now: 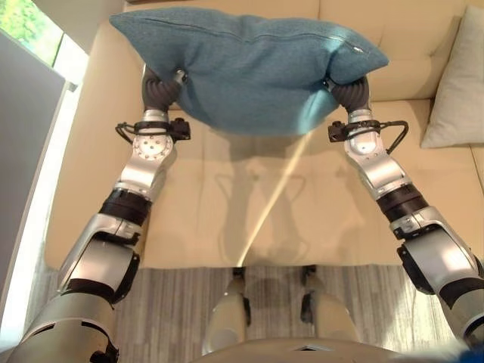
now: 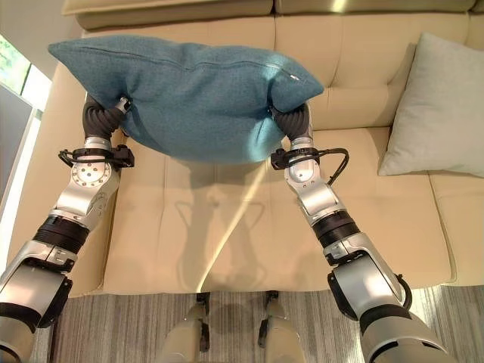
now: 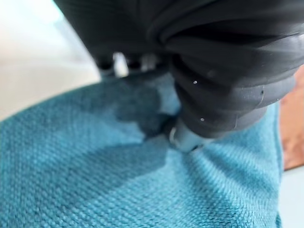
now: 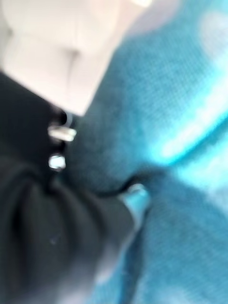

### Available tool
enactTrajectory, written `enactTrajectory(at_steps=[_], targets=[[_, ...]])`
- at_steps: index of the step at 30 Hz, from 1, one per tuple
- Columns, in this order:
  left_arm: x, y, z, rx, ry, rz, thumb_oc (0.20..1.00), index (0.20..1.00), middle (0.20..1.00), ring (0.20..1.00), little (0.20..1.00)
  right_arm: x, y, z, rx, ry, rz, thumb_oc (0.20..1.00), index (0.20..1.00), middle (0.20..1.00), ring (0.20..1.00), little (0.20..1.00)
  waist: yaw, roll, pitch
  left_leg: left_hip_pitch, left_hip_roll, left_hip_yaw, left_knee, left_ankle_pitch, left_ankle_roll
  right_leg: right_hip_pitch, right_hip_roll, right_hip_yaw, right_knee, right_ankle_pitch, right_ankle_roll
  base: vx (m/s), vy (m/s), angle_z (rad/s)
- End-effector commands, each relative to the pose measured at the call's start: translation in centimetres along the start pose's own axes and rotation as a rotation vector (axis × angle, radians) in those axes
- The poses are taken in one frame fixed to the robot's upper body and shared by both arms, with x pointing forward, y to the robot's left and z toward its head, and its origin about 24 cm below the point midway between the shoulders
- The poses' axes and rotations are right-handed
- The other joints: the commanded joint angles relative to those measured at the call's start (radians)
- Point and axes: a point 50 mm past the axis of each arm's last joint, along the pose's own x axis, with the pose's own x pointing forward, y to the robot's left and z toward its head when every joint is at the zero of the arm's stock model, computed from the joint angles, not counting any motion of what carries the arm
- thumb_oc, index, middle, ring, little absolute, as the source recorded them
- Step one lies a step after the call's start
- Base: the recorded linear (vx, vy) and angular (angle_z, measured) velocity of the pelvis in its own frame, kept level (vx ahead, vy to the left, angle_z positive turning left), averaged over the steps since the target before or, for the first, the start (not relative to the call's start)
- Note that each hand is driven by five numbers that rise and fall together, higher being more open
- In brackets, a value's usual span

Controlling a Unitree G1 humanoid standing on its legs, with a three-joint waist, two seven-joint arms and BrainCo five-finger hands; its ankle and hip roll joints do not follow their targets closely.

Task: Pick up all the scattered cushions and arrange them neatly on the sofa.

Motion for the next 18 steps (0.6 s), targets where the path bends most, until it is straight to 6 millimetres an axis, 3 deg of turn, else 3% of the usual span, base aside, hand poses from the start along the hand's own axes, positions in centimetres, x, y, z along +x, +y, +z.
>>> enactTrajectory(at_steps=[1, 11, 17, 18], targets=[[1.8, 0.7, 5.8, -0.087, -0.245, 0.03, 0.2, 0.2, 0.2, 0.2, 0.2, 1.8, -0.3, 5.8, 0.119, -0.218, -0.059, 0.2, 0.2, 0.2, 0.2, 0.2, 0.004, -0.039, -0.002, 0.049, -0.028, -0.029, 0.004, -0.082, -0.031, 0.042, -0.021, -0.078, 0.004, -0.056, 0.09, 0.04, -0.009, -0.05], [1.3, -0.7, 5.7, -0.129, -0.244, 0.007, 0.2, 0.2, 0.2, 0.2, 0.2, 1.9, 0.2, 6.1, 0.078, -0.231, -0.045, 0.2, 0.2, 0.2, 0.2, 0.2, 0.003, -0.044, 0.02, 0.002, -0.026, -0.041, 0.004, -0.071, -0.04, -0.001, -0.015, -0.076, 0.004, -0.06, 0.089, 0.01, 0.0, -0.01], [2.1, -1.0, 5.2, -0.109, -0.204, 0.012, 0.2, 0.2, 0.2, 0.2, 0.2, 3.3, -0.9, 6.8, 0.014, -0.24, -0.08, 0.2, 0.2, 0.2, 0.2, 0.2, 0.004, -0.048, 0.034, -0.054, -0.03, -0.052, 0.004, -0.057, -0.047, -0.057, -0.013, -0.084, 0.005, -0.048, 0.091, -0.01, -0.01, 0.05], [3.1, -0.7, 5.8, -0.073, -0.198, 0.03, 0.2, 0.2, 0.2, 0.2, 0.2, 4.4, -1.7, 7.8, -0.039, -0.259, -0.108, 0.2, 0.2, 0.2, 0.2, 0.2, 0.004, -0.05, 0.036, -0.088, -0.031, -0.057, 0.004, -0.046, -0.053, -0.088, -0.011, -0.087, 0.005, -0.042, 0.095, -0.01, -0.03, 0.11]])
